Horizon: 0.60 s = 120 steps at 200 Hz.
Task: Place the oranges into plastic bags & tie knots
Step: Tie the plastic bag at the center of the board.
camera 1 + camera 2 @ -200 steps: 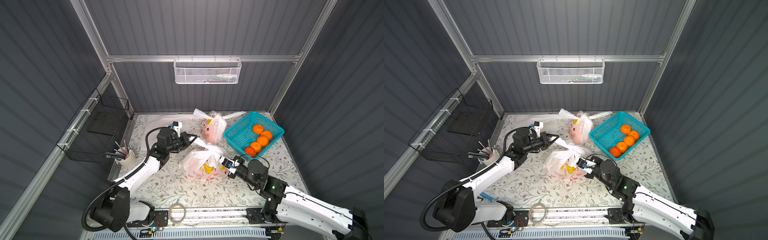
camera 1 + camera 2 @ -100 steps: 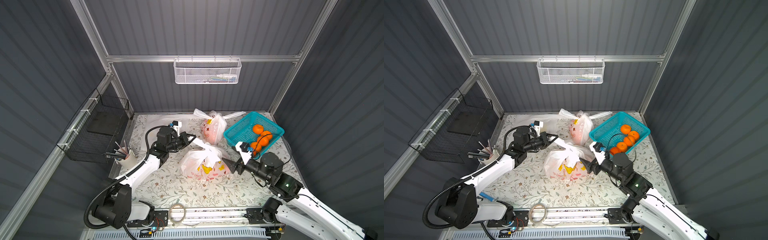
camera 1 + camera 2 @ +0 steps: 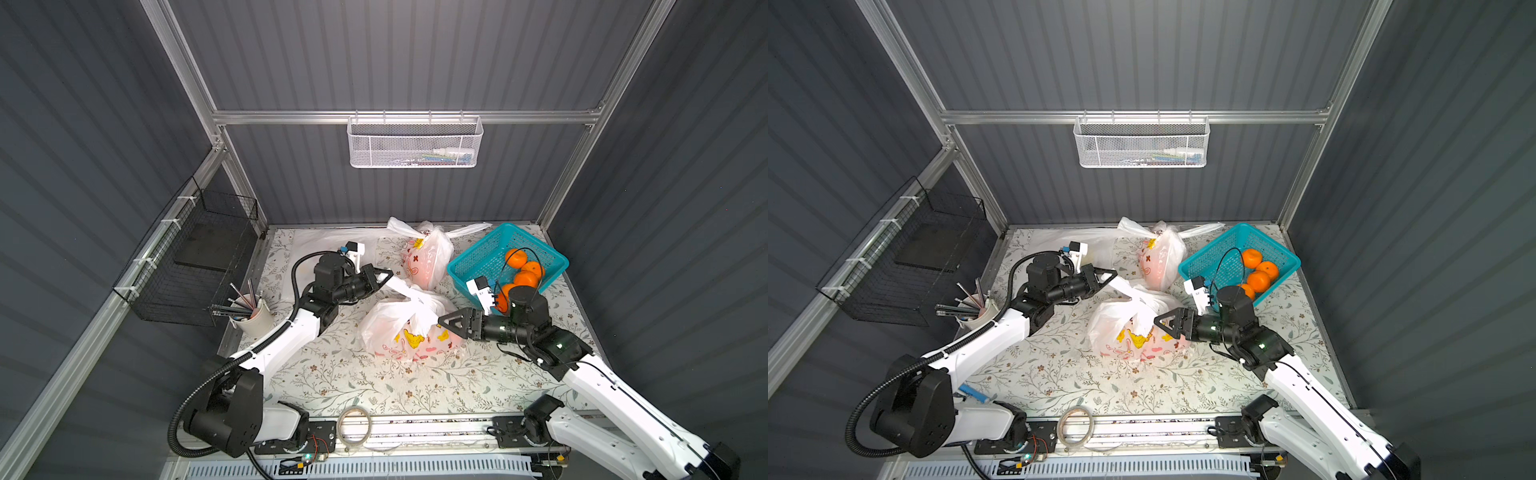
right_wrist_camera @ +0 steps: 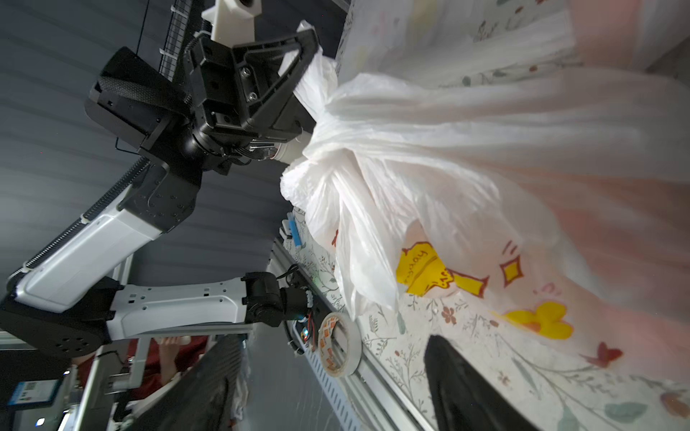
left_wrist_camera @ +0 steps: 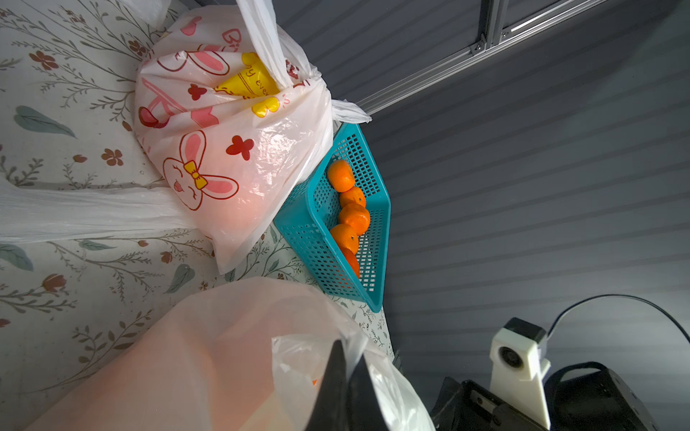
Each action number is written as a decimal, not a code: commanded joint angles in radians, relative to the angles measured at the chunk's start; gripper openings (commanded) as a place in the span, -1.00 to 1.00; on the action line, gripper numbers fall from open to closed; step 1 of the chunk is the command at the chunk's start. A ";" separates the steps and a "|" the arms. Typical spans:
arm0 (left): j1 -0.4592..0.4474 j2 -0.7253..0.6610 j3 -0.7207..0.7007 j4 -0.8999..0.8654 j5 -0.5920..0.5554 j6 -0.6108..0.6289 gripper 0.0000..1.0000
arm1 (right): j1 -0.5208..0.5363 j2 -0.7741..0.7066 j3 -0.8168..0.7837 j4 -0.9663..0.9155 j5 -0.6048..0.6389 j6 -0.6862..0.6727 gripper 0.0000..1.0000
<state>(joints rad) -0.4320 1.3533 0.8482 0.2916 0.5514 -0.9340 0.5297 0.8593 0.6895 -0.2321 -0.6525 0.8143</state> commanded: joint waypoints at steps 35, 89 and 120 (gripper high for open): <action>0.004 -0.009 0.023 0.025 0.020 0.023 -1.00 | -0.002 0.098 0.020 0.065 -0.111 0.060 0.42; 0.004 -0.011 0.019 0.027 0.023 0.020 -1.00 | -0.004 0.158 0.036 0.139 -0.097 0.070 0.24; 0.003 -0.017 0.013 0.029 0.024 0.020 -1.00 | -0.004 0.175 0.037 0.183 -0.072 0.083 0.21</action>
<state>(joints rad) -0.4320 1.3533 0.8482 0.2920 0.5545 -0.9340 0.5297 1.0237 0.6998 -0.1101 -0.7364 0.8867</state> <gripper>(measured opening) 0.049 0.614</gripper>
